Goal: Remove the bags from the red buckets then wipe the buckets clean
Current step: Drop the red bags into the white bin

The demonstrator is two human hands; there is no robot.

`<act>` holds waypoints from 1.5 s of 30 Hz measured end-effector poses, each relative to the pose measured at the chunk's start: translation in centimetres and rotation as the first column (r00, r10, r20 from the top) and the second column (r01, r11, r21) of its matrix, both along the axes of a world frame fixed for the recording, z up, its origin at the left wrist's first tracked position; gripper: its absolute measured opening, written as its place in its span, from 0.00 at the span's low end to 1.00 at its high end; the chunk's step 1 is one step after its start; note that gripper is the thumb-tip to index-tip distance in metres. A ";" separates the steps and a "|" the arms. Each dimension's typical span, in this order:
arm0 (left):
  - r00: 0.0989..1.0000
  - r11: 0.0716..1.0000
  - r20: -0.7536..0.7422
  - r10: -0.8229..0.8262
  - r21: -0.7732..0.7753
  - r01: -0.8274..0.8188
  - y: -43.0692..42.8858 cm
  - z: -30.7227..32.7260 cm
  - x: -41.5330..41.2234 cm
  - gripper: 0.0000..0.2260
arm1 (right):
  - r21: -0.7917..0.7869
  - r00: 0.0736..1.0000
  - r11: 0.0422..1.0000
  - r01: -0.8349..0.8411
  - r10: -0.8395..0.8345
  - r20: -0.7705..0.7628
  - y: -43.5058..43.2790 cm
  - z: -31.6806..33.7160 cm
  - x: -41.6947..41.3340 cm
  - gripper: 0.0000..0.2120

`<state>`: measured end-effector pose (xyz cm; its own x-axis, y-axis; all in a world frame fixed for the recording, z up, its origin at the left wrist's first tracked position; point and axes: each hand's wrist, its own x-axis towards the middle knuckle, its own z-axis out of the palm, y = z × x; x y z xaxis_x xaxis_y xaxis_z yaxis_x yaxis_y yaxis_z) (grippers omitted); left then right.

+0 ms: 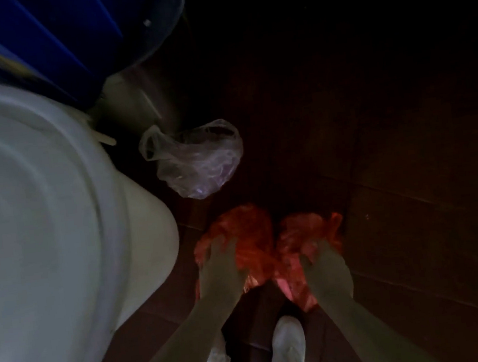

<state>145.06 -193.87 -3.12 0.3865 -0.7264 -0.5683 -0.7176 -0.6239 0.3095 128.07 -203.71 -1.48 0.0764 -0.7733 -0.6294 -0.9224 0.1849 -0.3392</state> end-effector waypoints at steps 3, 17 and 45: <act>0.975 0.962 -0.118 0.186 -0.181 -0.205 0.7 7.0 0.0 0.23 | -0.085 0.974 0.989 -0.124 0.137 0.179 0.4 6.0 3.0 0.13; 0.596 0.460 -0.036 0.802 -0.600 -0.655 17.4 28.2 17.5 0.11 | -0.434 0.468 0.579 -0.690 0.814 0.343 8.8 27.6 26.8 0.14; 0.937 0.943 0.163 0.308 -0.186 -0.278 36.1 20.6 29.7 0.33 | -0.234 0.153 0.080 -0.969 0.939 -0.309 24.1 20.9 44.9 0.15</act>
<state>174.78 -157.79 17.50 0.6840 -0.6386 -0.3527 -0.5645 -0.7695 0.2986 172.99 -179.58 19.47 0.8835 -0.2013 -0.4229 -0.2538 -0.9646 -0.0710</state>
